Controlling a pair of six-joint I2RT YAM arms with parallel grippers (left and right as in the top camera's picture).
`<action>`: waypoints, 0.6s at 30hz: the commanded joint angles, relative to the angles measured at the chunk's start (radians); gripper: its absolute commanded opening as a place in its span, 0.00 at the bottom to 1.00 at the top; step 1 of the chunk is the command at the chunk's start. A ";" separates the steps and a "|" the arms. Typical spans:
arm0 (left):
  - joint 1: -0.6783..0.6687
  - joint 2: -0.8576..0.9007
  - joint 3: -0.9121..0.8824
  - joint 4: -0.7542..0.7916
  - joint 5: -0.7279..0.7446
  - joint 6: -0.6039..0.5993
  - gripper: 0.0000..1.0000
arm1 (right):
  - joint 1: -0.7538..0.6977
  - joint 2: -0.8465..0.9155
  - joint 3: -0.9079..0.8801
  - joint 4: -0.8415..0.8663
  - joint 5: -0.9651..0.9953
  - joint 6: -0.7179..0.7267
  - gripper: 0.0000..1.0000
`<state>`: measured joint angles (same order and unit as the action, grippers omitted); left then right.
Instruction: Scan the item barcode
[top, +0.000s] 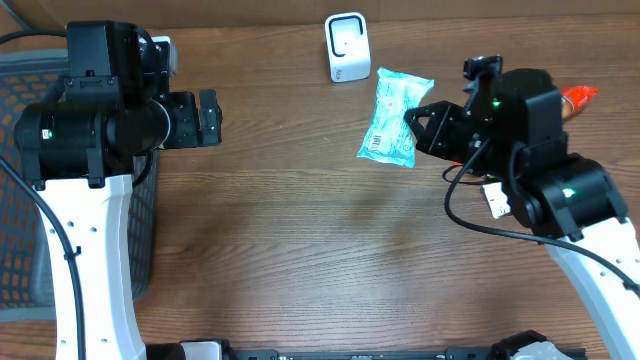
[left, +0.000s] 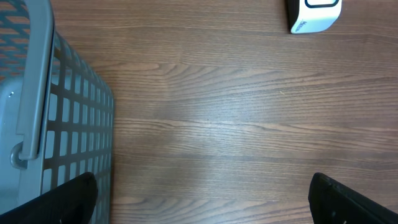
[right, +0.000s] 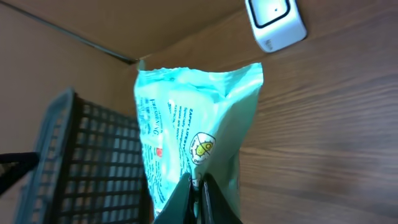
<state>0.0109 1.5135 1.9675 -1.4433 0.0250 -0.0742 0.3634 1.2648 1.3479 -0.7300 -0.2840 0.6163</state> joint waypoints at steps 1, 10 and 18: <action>-0.005 0.004 -0.003 0.004 -0.006 0.015 1.00 | 0.054 0.048 0.072 0.016 0.216 -0.106 0.04; -0.005 0.004 -0.003 0.004 -0.006 0.015 1.00 | 0.122 0.346 0.302 -0.051 0.505 -0.274 0.03; -0.005 0.004 -0.003 0.004 -0.006 0.015 1.00 | 0.111 0.581 0.301 -0.264 0.378 -0.331 0.04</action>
<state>0.0109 1.5131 1.9675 -1.4437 0.0250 -0.0742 0.4843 1.7901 1.6417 -0.9665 0.1246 0.3527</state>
